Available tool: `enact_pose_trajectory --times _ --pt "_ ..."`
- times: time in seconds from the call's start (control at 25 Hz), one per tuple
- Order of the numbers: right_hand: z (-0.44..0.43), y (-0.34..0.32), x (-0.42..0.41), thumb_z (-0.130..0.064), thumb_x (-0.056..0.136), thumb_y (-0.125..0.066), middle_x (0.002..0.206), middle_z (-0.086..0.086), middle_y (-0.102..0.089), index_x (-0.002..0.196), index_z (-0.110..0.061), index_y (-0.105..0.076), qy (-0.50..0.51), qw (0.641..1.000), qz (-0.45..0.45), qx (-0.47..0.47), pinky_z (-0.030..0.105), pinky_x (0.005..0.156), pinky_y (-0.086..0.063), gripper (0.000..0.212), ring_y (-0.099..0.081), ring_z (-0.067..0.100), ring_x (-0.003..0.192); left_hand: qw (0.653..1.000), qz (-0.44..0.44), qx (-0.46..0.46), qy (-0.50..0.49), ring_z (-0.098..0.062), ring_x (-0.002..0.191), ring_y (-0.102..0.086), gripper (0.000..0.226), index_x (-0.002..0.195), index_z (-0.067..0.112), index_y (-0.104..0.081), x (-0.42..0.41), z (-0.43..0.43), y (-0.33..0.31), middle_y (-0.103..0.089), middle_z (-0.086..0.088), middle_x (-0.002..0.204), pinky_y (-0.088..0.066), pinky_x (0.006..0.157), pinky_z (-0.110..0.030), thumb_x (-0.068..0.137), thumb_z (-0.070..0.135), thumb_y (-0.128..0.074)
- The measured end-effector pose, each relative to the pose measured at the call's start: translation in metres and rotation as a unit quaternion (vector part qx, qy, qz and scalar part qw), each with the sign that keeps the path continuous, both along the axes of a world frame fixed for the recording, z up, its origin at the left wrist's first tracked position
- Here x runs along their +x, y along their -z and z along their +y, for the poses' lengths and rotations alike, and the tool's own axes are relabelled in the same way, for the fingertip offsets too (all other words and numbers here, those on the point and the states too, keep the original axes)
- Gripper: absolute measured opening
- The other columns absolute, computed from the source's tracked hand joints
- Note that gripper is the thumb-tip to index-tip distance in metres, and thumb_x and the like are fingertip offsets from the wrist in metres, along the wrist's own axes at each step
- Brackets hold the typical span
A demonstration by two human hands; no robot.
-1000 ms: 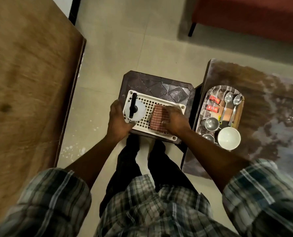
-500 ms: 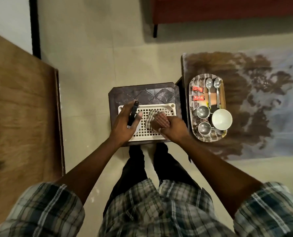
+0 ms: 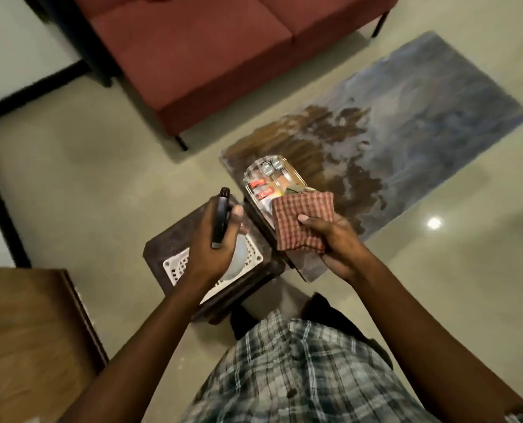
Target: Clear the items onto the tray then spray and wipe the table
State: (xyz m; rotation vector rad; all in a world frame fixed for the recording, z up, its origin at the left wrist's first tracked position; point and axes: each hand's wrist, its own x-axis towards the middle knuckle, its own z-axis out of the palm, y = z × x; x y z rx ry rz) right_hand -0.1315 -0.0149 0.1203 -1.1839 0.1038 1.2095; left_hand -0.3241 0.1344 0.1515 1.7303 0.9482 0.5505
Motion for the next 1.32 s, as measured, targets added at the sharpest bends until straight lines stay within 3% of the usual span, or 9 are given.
enact_pose_trajectory --times 0.16,0.32,0.52,0.6,0.8,0.92,1.08,1.2,1.32 --pt "-0.086 -0.016 0.075 -0.001 0.094 -0.073 0.138 0.023 -0.071 0.139 -0.004 -0.066 0.075 0.996 -0.031 0.032 0.039 0.093 -0.064 0.045 -0.069 0.036 0.127 0.998 -0.011 -0.016 0.058 -0.009 0.060 -0.070 0.019 0.096 0.036 -0.061 0.096 -0.057 -0.030 -0.069 0.008 0.066 -0.051 0.067 -0.013 0.106 0.053 -0.059" --pt "-0.179 -0.018 0.154 -0.006 0.094 -0.074 0.140 0.018 -0.070 0.139 -0.016 -0.070 0.121 0.989 -0.043 0.070 0.036 0.088 -0.065 0.046 -0.074 0.028 0.120 0.996 -0.026 -0.058 0.066 -0.012 0.061 -0.065 0.013 0.094 0.043 -0.067 0.191 -0.138 -0.041 -0.064 0.007 0.063 -0.053 0.069 -0.017 0.103 0.052 -0.064" --pt "-0.302 -0.018 0.256 -0.015 0.096 -0.073 0.146 0.014 -0.067 0.144 -0.020 -0.067 0.161 0.985 -0.054 0.044 0.048 0.111 -0.054 0.049 -0.065 0.034 0.135 0.992 -0.003 -0.098 0.081 -0.023 0.064 -0.065 0.033 0.091 0.022 -0.072 0.305 -0.222 -0.045 -0.062 -0.003 0.059 -0.058 0.079 -0.044 0.102 0.053 -0.066" --pt "-0.330 -0.020 0.290 -0.014 0.097 -0.071 0.146 0.016 -0.067 0.143 -0.017 -0.067 0.185 0.981 -0.052 0.022 0.051 0.111 -0.051 0.047 -0.066 0.035 0.133 0.991 0.003 -0.105 0.088 -0.023 0.059 -0.061 0.034 0.085 0.020 -0.070 0.342 -0.241 -0.045 -0.058 -0.005 0.055 -0.057 0.077 -0.051 0.102 0.049 -0.067" --pt "-0.345 -0.024 0.382 -0.011 0.093 -0.070 0.140 0.014 -0.071 0.145 -0.013 -0.064 0.202 0.976 -0.076 0.006 0.047 0.104 -0.059 0.053 -0.069 0.034 0.129 0.991 0.002 -0.098 0.088 -0.010 0.054 -0.057 0.032 0.083 0.020 -0.068 0.446 -0.253 -0.034 -0.060 0.011 0.051 -0.050 0.068 -0.030 0.104 0.043 -0.065" --pt "-0.336 -0.017 0.456 -0.010 0.094 -0.069 0.139 0.015 -0.072 0.143 -0.012 -0.065 0.188 0.978 -0.085 -0.015 0.050 0.108 -0.056 0.049 -0.068 0.036 0.130 0.992 -0.008 -0.101 0.072 -0.013 0.053 -0.055 0.033 0.083 0.014 -0.069 0.521 -0.247 -0.019 -0.057 0.008 0.050 -0.049 0.067 -0.035 0.105 0.038 -0.064" --pt "-0.311 -0.009 0.562 -0.011 0.094 -0.071 0.136 0.014 -0.074 0.142 -0.013 -0.066 0.174 0.981 -0.083 -0.036 0.046 0.096 -0.063 0.049 -0.070 0.035 0.127 0.993 -0.016 -0.107 0.053 -0.018 0.052 -0.057 0.038 0.084 0.013 -0.069 0.623 -0.230 -0.002 -0.056 -0.001 0.053 -0.055 0.066 -0.042 0.103 0.046 -0.065" --pt "-0.290 -0.007 0.646 -0.013 0.090 -0.075 0.134 0.016 -0.074 0.143 -0.014 -0.065 0.175 0.982 -0.065 -0.043 0.045 0.091 -0.065 0.054 -0.072 0.036 0.124 0.992 -0.005 -0.119 0.040 -0.015 0.045 -0.054 0.052 0.082 0.010 -0.067 0.705 -0.208 -0.004 -0.052 -0.008 0.051 -0.050 0.049 -0.033 0.094 0.060 -0.063" --pt "-0.264 -0.006 0.723 -0.014 0.090 -0.075 0.135 0.015 -0.074 0.144 -0.017 -0.064 0.161 0.984 -0.068 -0.041 0.043 0.086 -0.066 0.055 -0.073 0.034 0.122 0.994 0.004 -0.092 0.051 -0.018 0.046 -0.050 0.049 0.083 0.006 -0.065 0.774 -0.184 -0.005 -0.054 -0.018 0.058 -0.048 0.049 -0.043 0.099 0.053 -0.063"
